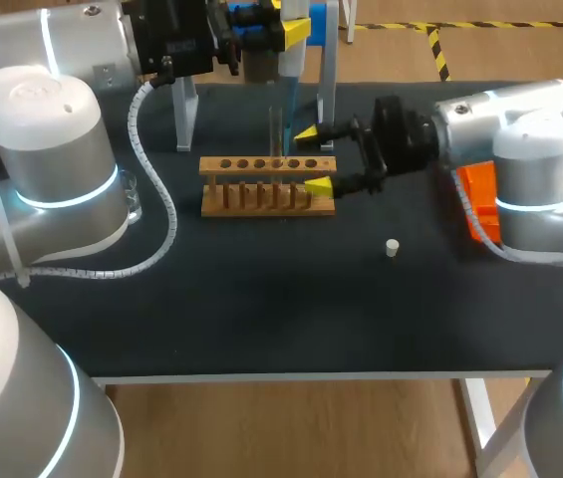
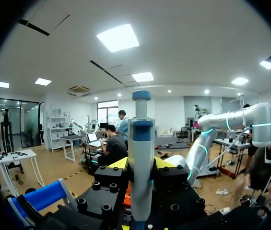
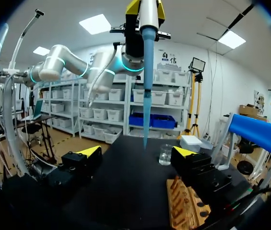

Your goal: Invert the test tube, pick up the pipette, mount the tip to pipette, aspirate from beaker and dispense into the tube, eject the tip, return the pipette, and cap with the stopper.

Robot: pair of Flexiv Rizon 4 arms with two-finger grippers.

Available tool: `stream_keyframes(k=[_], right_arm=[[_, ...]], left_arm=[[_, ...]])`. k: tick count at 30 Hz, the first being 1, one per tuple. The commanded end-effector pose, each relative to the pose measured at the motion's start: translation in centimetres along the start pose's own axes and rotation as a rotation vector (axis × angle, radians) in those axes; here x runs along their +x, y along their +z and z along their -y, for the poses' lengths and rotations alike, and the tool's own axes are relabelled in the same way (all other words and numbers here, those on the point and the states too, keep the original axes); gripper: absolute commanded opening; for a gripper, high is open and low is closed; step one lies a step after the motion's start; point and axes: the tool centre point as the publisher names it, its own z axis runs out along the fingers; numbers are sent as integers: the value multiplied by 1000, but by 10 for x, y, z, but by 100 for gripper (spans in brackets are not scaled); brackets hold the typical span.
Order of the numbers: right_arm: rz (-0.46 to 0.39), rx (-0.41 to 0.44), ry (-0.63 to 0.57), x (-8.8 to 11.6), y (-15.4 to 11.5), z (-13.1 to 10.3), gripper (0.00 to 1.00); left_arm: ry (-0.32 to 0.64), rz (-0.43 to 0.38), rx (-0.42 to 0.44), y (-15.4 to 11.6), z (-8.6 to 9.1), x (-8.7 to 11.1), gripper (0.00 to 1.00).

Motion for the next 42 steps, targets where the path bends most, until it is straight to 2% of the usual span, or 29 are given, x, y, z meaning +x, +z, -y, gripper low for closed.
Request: stream_keyframes(k=[1, 6, 39, 42], right_arm=[[17, 39, -1, 17, -30, 1, 100], [18, 129, -44, 29, -47, 13, 100], [18, 129, -44, 29, -47, 13, 100], [18, 129, -44, 29, -47, 13, 100]], left_arm=[[0, -2, 1, 0, 0, 0, 0], [0, -2, 1, 0, 0, 0, 0], [0, -2, 1, 0, 0, 0, 0], [17, 56, 1, -32, -8, -5, 0]])
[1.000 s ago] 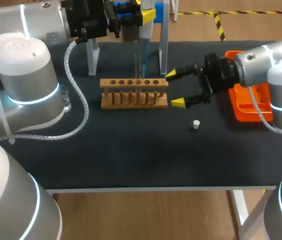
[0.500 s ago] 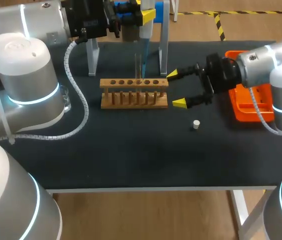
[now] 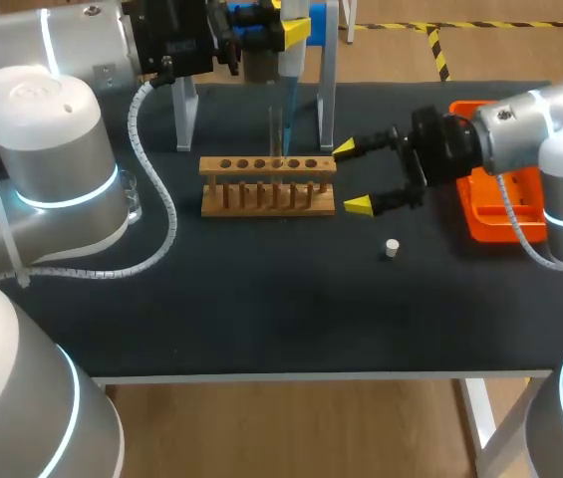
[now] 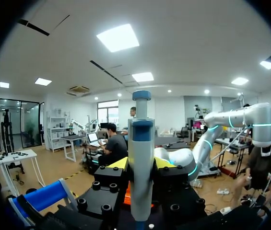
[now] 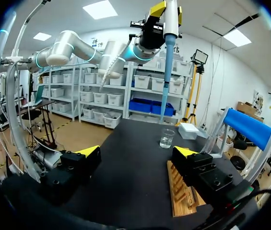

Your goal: Invert the test tube, pick up the pipette, mount the tip to pipette, aspirate from beaker and dispense into the tube, eject the tip, return the pipette, and cap with the stopper.

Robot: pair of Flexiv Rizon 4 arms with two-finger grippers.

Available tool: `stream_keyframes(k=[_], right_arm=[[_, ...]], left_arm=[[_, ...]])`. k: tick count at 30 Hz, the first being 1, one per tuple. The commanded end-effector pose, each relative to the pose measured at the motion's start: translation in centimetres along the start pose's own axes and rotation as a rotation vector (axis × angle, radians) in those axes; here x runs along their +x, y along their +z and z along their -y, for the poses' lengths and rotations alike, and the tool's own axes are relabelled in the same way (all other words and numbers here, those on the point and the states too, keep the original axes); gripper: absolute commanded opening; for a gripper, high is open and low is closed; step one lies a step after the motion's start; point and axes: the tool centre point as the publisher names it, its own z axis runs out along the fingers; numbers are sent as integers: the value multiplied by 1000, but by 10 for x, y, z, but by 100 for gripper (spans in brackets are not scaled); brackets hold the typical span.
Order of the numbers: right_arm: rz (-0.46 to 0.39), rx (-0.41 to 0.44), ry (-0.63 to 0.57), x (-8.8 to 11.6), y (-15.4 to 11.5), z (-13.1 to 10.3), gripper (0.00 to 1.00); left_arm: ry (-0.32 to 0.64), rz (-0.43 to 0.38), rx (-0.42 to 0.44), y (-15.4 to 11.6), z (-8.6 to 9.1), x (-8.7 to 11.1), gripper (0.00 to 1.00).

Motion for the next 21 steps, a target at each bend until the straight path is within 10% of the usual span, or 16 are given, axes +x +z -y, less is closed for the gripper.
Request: stream_keyframes(k=[1, 21], right_arm=[[-1, 2, 0, 0, -1, 0, 100], [-1, 2, 0, 0, -1, 0, 100]], left_arm=[[16, 56, 4, -41, -8, -1, 0], [103, 342, 26, -213, -61, -68, 0]])
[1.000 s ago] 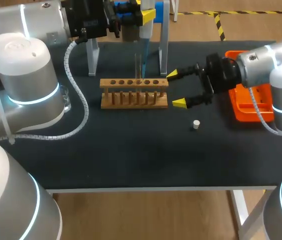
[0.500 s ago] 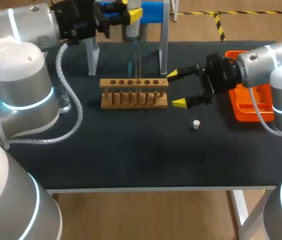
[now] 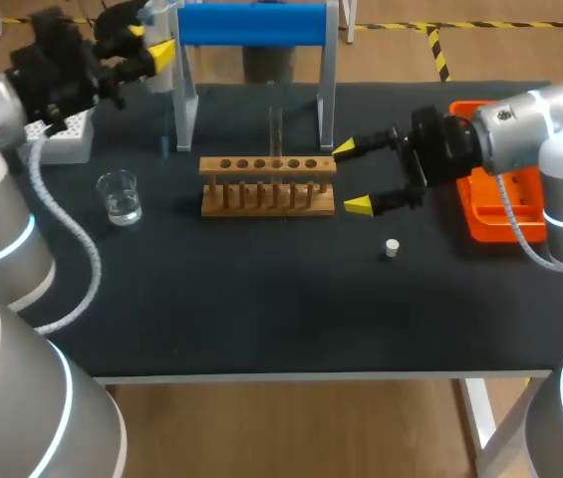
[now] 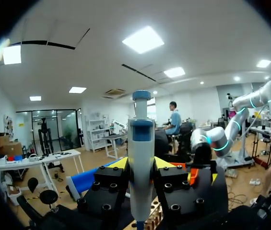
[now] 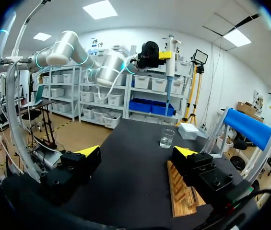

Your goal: Invert the test tube, pick up the pipette, mount the tip to pipette, aspirate from beaker and dispense into the tube, eject the tip, return the pipette, and cap with the stopper.

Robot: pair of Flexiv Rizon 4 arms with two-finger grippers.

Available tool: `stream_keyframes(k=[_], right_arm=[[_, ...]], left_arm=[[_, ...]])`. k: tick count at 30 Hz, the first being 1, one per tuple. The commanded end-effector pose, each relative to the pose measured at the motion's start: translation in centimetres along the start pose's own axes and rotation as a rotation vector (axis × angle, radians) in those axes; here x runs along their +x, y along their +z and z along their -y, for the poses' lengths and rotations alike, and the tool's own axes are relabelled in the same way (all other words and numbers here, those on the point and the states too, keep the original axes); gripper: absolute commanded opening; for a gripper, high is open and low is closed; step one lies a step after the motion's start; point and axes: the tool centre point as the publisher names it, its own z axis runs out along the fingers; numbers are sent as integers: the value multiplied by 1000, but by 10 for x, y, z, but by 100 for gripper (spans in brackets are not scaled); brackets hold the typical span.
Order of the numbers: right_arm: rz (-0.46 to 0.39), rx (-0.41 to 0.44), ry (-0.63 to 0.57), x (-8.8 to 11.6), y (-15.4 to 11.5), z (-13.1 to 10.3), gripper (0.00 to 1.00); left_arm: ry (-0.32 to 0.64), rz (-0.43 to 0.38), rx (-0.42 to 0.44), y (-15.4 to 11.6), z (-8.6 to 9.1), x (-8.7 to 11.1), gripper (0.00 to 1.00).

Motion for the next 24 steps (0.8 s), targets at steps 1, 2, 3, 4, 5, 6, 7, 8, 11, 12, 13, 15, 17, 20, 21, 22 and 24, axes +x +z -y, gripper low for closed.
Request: stream_keyframes(k=[1, 2, 3, 4, 5, 6, 7, 8, 11, 12, 13, 15, 17, 20, 21, 22, 24], right_arm=[[-1, 3, 0, 0, -1, -1, 100], [-1, 3, 0, 0, -1, -1, 100], [-1, 3, 0, 0, -1, -1, 100], [-1, 3, 0, 0, -1, -1, 100], [-1, 3, 0, 0, -1, -1, 100], [-1, 3, 0, 0, -1, -1, 100], [-1, 3, 0, 0, -1, -1, 100], [-1, 3, 0, 0, -1, -1, 100], [-1, 3, 0, 0, -1, -1, 100], [-1, 3, 0, 0, -1, -1, 100], [-1, 3, 0, 0, -1, -1, 100], [-1, 3, 0, 0, -1, -1, 100], [-1, 3, 0, 0, -1, -1, 100], [-1, 3, 0, 0, -1, -1, 100], [-1, 3, 0, 0, -1, -1, 100], [-1, 3, 0, 0, -1, -1, 100], [-1, 3, 0, 0, -1, -1, 100]], left_arm=[[2, -9, 47, -52, -14, -13, 0], [2, -6, 52, -55, -17, -17, 0], [1, -5, 59, -57, -20, -20, 0], [1, -4, 60, -59, -22, -23, 0], [1, -5, 65, -61, -25, -26, 0], [1, -8, 67, -63, -29, -29, 0], [0, -9, 66, -65, -31, -32, 0], [2, -15, 68, -66, -34, -35, 0], [4, -17, 71, -70, -39, -43, 0], [5, -19, 72, -71, -42, -47, 0], [4, -19, 73, -73, -44, -51, 0], [1, -20, 71, -72, -47, -54, 0], [-2, -23, 68, -73, -51, -61, 0], [-7, -28, 64, -72, -55, -66, 0], [-9, -30, 64, -70, -55, -67, 0], [-12, -34, 60, -69, -56, -69, 0], [-14, -40, 59, -66, -58, -72, 0]])
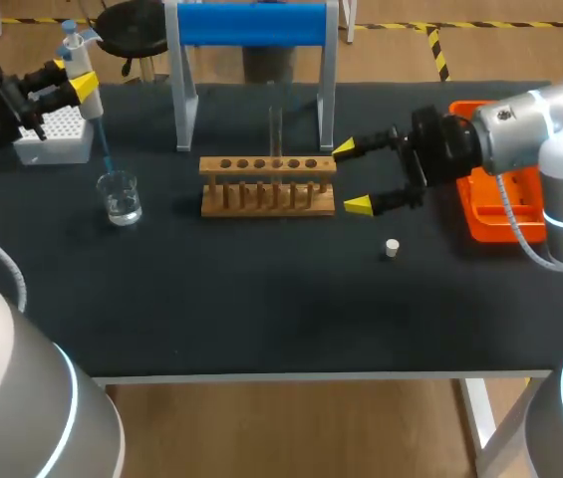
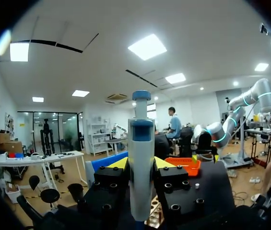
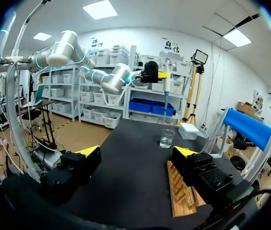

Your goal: Invert the test tube, pick up the pipette, mount the tip to pipette, aspirate from beaker and dispense into the tube, eject the tip, return the pipette, and cap with the stopper.

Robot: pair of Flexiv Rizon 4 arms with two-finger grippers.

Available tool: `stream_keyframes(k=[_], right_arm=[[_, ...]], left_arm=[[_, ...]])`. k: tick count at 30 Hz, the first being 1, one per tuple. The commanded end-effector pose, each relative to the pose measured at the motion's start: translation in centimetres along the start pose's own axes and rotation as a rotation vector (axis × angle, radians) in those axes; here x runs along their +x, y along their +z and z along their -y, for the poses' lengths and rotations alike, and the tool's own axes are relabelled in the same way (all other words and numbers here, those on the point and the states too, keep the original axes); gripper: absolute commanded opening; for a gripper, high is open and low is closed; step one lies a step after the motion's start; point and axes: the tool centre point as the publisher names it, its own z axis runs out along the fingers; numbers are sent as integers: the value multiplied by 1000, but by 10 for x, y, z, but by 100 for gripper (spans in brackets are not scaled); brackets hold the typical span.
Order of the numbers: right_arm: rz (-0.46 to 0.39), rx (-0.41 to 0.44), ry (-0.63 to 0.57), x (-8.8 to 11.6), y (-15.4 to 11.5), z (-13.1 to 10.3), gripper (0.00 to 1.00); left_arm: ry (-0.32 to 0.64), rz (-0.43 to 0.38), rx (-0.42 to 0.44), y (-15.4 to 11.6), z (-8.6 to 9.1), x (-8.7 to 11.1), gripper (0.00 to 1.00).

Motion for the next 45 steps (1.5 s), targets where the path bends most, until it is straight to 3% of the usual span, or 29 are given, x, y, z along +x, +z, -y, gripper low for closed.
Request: stream_keyframes(k=[1, 45], right_arm=[[-1, 2, 0, 0, -1, -1, 100], [7, 16, 0, 0, 3, -2, 100]], left_arm=[[-3, -26, -2, 8, -5, -10, 0], [-24, -28, -8, 10, -9, -14, 0]])
